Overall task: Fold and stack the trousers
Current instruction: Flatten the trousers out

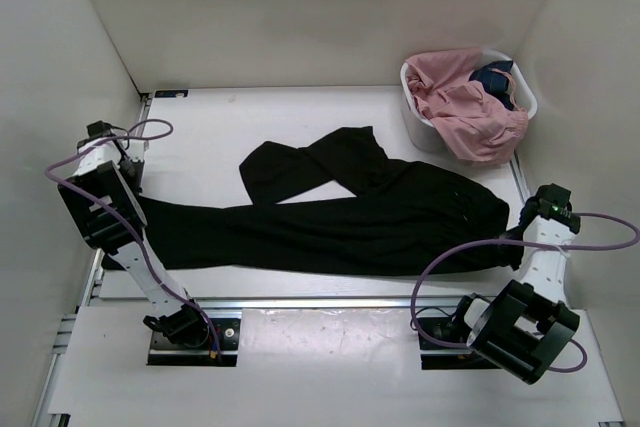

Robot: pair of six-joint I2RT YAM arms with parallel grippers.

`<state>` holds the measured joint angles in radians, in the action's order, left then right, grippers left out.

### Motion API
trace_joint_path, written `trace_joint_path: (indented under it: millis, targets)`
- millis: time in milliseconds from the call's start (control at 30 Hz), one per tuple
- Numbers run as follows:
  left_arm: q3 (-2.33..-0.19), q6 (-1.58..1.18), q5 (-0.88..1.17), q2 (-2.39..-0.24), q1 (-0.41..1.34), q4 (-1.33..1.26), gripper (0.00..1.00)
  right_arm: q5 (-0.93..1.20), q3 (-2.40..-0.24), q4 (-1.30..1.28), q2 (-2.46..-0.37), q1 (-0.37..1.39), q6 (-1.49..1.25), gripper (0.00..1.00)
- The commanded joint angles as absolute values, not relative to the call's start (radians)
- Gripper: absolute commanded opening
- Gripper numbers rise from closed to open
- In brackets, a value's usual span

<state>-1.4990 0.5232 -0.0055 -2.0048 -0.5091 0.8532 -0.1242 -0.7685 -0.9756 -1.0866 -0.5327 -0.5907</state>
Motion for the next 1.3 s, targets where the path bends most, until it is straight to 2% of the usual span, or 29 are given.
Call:
trace_joint_path:
  millis: [0, 33, 67, 100, 133, 200, 333, 433, 567, 700, 800, 967, 1000, 1100, 1133, 1233, 1267]
  targets:
    - [-1.511, 0.5, -0.057, -1.97, -0.509, 0.811, 0.14, -0.212, -0.772, -0.968, -1.085, -0.561, -0.56, 0.0]
    - [-1.511, 0.5, -0.057, -1.97, -0.509, 0.811, 0.14, -0.224, -0.772, -0.968, -1.098, -0.561, -0.56, 0.08]
    - [-1.499, 0.511, -0.035, -1.97, -0.509, 0.811, 0.14, -0.224, -0.772, -0.968, -1.118, -0.561, -0.531, 0.22]
    - [-1.477, 0.511, -0.009, -1.97, -0.499, 0.824, 0.14, -0.174, -0.772, -0.957, -1.129, -0.561, -0.516, 0.39]
    - [-1.464, 0.524, -0.009, -1.957, -0.499, 0.824, 0.14, -0.154, -0.784, -0.957, -1.129, -0.561, -0.506, 0.69]
    - [-1.437, 0.535, -0.009, -1.945, -0.486, 0.824, 0.14, -0.132, -0.799, -0.957, -1.123, -0.561, -0.496, 0.76]
    - [-1.395, 0.535, -0.009, -1.925, -0.486, 0.824, 0.14, -0.149, -0.882, -1.021, -1.074, -0.552, -0.518, 0.78]
    - [-1.368, 0.535, -0.009, -1.914, -0.486, 0.824, 0.14, -0.134, -0.905, -1.045, -1.034, -0.511, -0.584, 0.75]
    - [-1.35, 0.535, -0.009, -1.896, -0.486, 0.824, 0.14, -0.033, -0.807, -1.069, -0.916, -0.473, -0.705, 0.72]
    - [-1.35, 0.535, 0.0, -1.896, -0.486, 0.824, 0.14, 0.05, -0.599, -1.029, -0.916, -0.389, -0.801, 0.72]
    - [-1.35, 0.535, 0.0, -1.905, -0.486, 0.824, 0.14, 0.025, -0.555, -0.979, -0.926, -0.271, -0.897, 0.73]
    - [-1.35, 0.535, -0.02, -1.905, -0.486, 0.824, 0.14, -0.06, -0.546, -0.921, -1.069, -0.239, -0.91, 0.74]
    - [-1.35, 0.535, -0.02, -1.905, -0.486, 0.824, 0.14, -0.07, -0.546, -0.92, -1.081, -0.239, -0.91, 0.71]
    - [-1.35, 0.535, -0.043, -1.905, -0.486, 0.824, 0.14, -0.132, -0.569, -0.93, -1.092, -0.239, -0.91, 0.46]
    - [-1.35, 0.535, -0.043, -1.905, -0.486, 0.824, 0.14, -0.15, -0.592, -0.942, -1.092, -0.239, -0.91, 0.28]
    - [-1.35, 0.544, -0.052, -1.905, -0.486, 0.824, 0.14, -0.224, -0.649, -1.018, -1.049, -0.239, -0.919, 0.0]
    - [-1.361, 0.545, -0.052, -1.905, -0.486, 0.824, 0.14, -0.241, -0.663, -1.043, -1.036, -0.239, -0.919, 0.0]
